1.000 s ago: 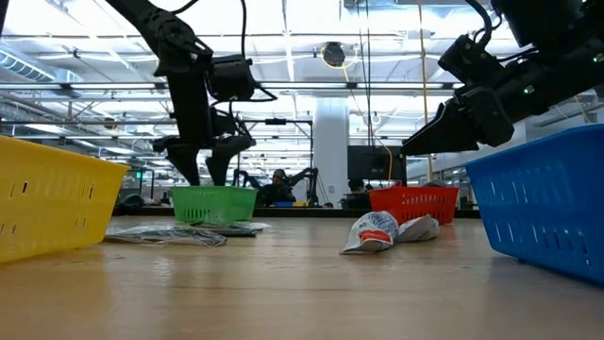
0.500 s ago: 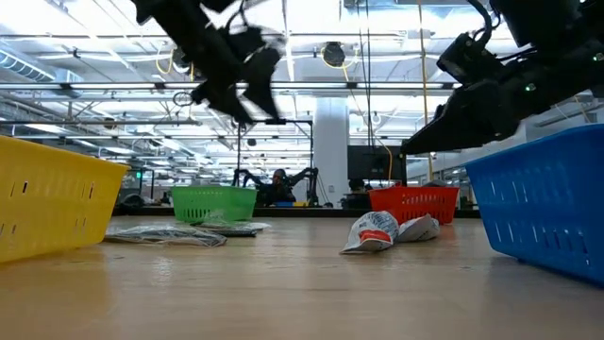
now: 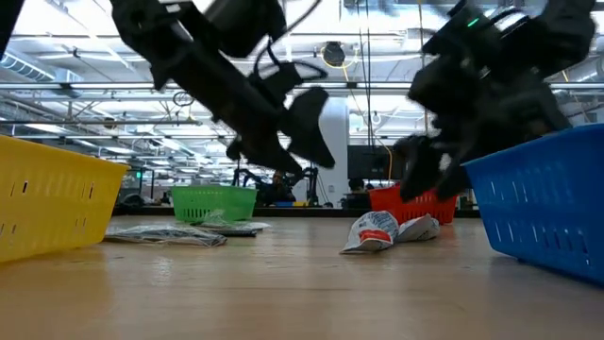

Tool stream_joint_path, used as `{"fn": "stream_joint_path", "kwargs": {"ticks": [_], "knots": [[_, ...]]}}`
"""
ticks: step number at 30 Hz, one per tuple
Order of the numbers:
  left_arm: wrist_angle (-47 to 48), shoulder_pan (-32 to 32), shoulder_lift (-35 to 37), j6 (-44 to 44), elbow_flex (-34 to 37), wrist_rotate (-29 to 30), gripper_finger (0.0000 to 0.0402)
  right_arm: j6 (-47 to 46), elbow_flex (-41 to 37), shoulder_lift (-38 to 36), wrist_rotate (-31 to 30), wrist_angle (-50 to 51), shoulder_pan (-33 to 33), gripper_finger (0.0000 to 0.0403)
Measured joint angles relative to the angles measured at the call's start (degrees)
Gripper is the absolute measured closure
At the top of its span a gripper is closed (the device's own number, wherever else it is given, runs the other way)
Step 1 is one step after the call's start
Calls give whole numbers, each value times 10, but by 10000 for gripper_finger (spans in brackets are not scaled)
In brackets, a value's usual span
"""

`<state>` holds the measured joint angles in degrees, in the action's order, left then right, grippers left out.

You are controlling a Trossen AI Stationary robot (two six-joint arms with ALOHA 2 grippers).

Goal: Pick & Place Travel size toiletries
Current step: Put the right white toothpaste into the blue bin

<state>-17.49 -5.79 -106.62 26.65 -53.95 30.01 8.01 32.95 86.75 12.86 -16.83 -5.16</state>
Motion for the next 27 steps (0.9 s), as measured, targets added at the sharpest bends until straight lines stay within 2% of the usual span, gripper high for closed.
{"fn": "stream_joint_path", "kwargs": {"ticks": [6,11,15,18,23,27], "knots": [[-26,18,-41,23,0,-26,89,88,23,66,9,21,16,197],[-28,21,-57,18,0,-24,89,52,24,68,5,31,18,258],[-30,21,-63,18,-1,-8,89,-16,22,38,4,58,15,322],[-29,16,-64,24,0,9,89,-64,22,-4,-30,98,2,352],[-16,0,-69,40,0,66,89,-232,46,-97,-53,215,-37,344],[-3,-15,-68,49,0,113,89,-408,95,-141,-14,316,-98,339]]}}
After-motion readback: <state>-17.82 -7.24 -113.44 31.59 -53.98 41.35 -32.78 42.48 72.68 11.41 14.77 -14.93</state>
